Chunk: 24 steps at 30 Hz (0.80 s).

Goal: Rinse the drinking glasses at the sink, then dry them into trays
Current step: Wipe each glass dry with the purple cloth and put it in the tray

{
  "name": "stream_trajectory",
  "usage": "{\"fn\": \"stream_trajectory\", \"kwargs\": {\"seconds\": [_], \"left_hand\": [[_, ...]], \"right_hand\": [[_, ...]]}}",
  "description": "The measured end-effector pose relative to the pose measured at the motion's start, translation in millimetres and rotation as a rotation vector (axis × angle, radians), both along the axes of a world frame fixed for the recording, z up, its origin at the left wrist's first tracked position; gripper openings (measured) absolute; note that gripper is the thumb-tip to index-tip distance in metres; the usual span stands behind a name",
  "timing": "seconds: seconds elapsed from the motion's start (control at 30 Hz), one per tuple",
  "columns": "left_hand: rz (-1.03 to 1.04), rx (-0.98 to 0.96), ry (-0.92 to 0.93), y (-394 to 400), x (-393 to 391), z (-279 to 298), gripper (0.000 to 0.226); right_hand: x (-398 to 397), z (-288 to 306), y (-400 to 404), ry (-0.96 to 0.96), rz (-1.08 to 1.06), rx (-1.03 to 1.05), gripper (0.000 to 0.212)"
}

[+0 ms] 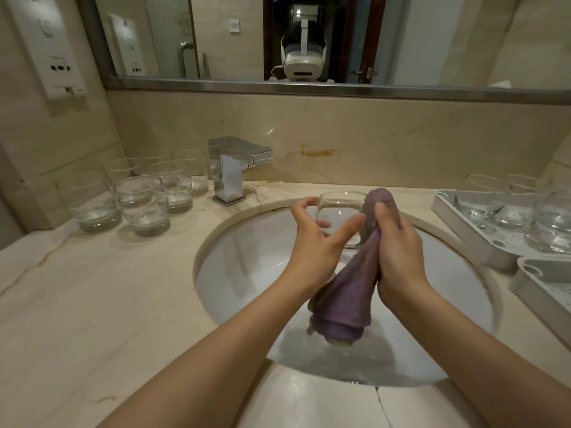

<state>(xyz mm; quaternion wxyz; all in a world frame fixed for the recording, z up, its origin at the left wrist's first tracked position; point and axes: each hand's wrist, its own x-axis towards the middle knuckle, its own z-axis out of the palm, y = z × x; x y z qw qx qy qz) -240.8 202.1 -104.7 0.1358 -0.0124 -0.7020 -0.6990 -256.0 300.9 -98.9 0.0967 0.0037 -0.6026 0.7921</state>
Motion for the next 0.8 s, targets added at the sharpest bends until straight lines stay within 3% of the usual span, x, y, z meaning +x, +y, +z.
{"fn": "stream_trajectory", "kwargs": {"seconds": [0.07, 0.17, 0.23, 0.33, 0.43, 0.53, 0.73, 0.8], "left_hand": [[0.037, 0.128, -0.016, -1, -3, 0, 0.048], [0.128, 0.328, -0.085, -4, -4, 1, 0.046], [0.138, 0.367, -0.091, -4, -4, 3, 0.048], [0.067, 0.330, -0.078, 1, 1, 5, 0.054], [-0.003, 0.273, -0.095, 12, 6, 0, 0.063], [-0.062, 0.199, -0.070, 17, 5, -4, 0.066], [-0.080, -0.035, -0.077, 6, 2, 0, 0.069], [-0.018, -0.009, -0.050, 4, 0, -1, 0.065]], "right_hand": [[7, -3, -5, 0.272, -0.057, 0.256, 0.023], [9, -23, -17, 0.648, -0.139, 0.671, 0.046], [5, -29, -22, 0.715, -0.171, 0.707, 0.049], [1, -17, -22, 0.543, -0.184, 0.450, 0.032], [-4, -9, -8, 0.231, -0.097, 0.185, 0.016], [-7, -4, 4, -0.055, 0.013, -0.104, 0.022], [-6, 1, 5, -0.120, 0.002, -0.126, 0.023], [-4, 1, 4, -0.058, 0.010, -0.063, 0.018]]}}
